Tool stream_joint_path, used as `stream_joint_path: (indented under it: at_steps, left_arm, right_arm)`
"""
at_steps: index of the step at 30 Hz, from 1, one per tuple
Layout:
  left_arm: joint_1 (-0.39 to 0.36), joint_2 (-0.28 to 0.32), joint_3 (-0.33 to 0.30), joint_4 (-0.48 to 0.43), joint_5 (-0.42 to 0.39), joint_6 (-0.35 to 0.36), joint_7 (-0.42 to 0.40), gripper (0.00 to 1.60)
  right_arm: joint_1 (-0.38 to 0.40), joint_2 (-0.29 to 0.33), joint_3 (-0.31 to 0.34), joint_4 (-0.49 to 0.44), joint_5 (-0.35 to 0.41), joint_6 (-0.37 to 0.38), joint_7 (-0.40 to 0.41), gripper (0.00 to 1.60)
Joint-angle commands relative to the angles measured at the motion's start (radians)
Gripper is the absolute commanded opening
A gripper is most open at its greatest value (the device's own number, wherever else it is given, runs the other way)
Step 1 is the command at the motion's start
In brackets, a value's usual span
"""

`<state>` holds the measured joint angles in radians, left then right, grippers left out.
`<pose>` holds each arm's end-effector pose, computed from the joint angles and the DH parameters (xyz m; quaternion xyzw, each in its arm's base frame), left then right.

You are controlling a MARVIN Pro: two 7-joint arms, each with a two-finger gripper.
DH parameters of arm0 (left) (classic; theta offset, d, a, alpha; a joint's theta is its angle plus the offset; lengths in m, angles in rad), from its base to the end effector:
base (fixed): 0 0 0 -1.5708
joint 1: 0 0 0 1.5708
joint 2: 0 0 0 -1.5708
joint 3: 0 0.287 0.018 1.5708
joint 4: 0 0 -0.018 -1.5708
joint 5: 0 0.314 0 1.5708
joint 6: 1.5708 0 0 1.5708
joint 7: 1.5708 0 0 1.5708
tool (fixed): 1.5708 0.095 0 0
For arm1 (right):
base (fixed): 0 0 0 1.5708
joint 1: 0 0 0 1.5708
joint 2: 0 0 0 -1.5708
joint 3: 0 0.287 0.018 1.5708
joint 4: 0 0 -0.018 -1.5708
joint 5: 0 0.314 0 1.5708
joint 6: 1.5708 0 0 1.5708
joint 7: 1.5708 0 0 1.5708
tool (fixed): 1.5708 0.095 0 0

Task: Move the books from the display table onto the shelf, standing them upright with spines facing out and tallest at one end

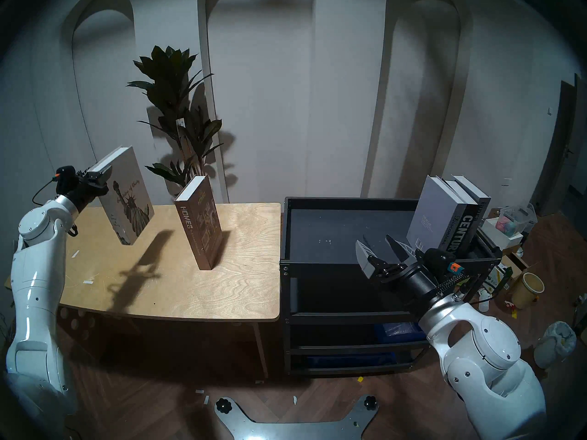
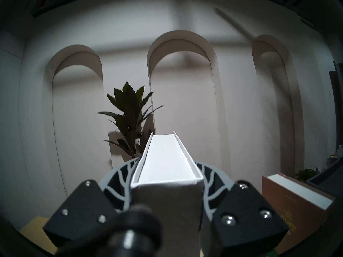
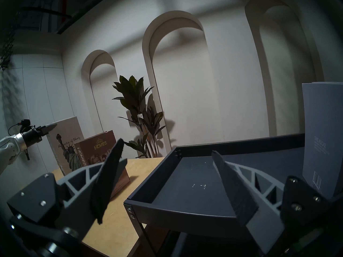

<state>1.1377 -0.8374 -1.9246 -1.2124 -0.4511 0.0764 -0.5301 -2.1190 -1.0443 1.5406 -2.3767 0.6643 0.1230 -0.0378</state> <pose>0.4524 0.3545 -0.0741 -0.6250 0.0502 -0.7774 0.0511 0.2650 0.0057 -0.1831 -0.6925 -0.0543 -0.6853 0.2189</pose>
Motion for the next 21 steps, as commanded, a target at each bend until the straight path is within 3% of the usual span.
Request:
stream_joint_path:
  at_steps: [1,8,10,12,21]
  left_arm:
    - [-0.099,0.040,-0.011,-0.113,0.011,0.045,0.067,0.00]
    - [-0.140,0.043,-0.009,-0.179,-0.031,0.087,0.088,0.00]
    - [-0.160,0.016,-0.016,-0.268,-0.038,0.137,0.122,0.00]
    - [-0.160,0.016,-0.016,-0.268,-0.038,0.137,0.122,0.00]
    - [-0.238,-0.005,0.055,-0.341,-0.100,0.200,0.131,0.00]
  right_arm:
    - [-0.009,-0.004,-0.004,-0.017,-0.002,-0.015,0.006,1.60]
    - [-0.025,-0.006,-0.006,-0.017,-0.010,-0.020,0.012,1.60]
    - [-0.032,-0.007,-0.005,-0.016,-0.014,-0.023,0.015,1.60]
    - [-0.032,-0.007,-0.005,-0.016,-0.014,-0.023,0.015,1.60]
    - [-0.058,-0.002,-0.019,0.018,-0.040,-0.023,0.018,1.60]
